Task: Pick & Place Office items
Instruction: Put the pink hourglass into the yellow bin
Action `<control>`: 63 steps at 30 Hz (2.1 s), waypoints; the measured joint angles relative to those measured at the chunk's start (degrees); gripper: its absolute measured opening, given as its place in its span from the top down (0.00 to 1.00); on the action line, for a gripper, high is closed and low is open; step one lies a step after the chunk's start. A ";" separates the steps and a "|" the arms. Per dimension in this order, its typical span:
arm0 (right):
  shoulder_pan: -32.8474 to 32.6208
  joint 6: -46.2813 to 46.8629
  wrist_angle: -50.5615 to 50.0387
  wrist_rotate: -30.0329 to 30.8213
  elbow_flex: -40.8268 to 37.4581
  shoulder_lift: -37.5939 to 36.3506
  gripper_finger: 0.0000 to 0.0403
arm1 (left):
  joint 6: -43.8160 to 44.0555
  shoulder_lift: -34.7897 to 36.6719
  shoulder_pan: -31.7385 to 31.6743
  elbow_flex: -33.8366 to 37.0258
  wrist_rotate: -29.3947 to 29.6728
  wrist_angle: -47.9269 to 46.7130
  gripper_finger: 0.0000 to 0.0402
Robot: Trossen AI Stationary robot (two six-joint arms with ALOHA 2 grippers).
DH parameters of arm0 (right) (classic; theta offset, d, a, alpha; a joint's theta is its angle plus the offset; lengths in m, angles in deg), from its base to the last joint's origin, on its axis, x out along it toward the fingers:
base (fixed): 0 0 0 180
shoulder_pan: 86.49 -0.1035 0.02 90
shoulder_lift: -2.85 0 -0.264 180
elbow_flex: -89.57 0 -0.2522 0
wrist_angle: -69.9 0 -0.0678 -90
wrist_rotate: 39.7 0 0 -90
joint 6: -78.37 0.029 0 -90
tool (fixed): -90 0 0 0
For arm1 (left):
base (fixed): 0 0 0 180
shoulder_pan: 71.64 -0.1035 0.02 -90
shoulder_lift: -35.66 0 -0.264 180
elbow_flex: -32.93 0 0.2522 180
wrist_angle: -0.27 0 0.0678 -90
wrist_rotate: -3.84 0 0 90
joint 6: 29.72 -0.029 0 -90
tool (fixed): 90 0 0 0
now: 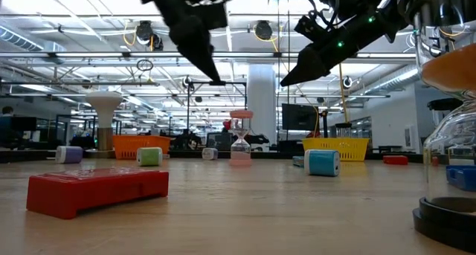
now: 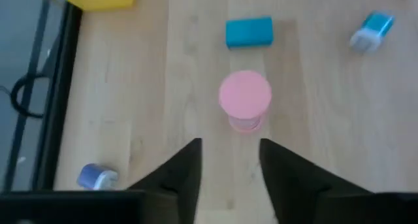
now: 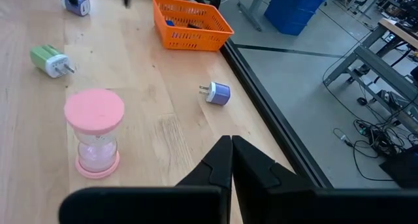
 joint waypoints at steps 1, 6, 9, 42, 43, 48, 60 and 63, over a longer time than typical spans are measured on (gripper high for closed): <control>0.00 0.00 0.00 -0.01 0.00 0.00 1.00 | 0.75 2.56 -0.26 3.87 -0.60 3.81 0.68; 0.00 0.00 0.01 -0.01 0.00 0.00 1.00 | 5.09 14.19 -0.30 23.84 -0.74 27.37 0.81; 0.00 0.00 0.01 0.00 0.00 0.00 1.00 | 6.41 19.09 0.35 34.01 -0.75 40.05 0.86; 0.45 9.80 8.73 -10.98 0.64 -0.02 1.00 | 7.60 33.57 0.72 61.09 -0.62 81.23 0.90; 0.42 11.57 6.50 -10.85 1.48 -0.02 1.00 | 7.60 33.57 0.71 61.09 -0.62 81.22 0.90; -0.95 16.33 -12.40 -2.66 8.74 0.28 1.00 | 7.59 33.57 0.73 61.09 -0.62 81.22 0.89; -1.75 26.41 -44.38 -7.27 34.93 17.65 0.86 | 7.59 33.57 0.73 61.09 -0.60 81.22 0.88; -1.64 25.54 -49.25 -12.28 40.47 22.31 0.76 | 7.59 33.55 0.73 61.09 -0.58 81.19 0.88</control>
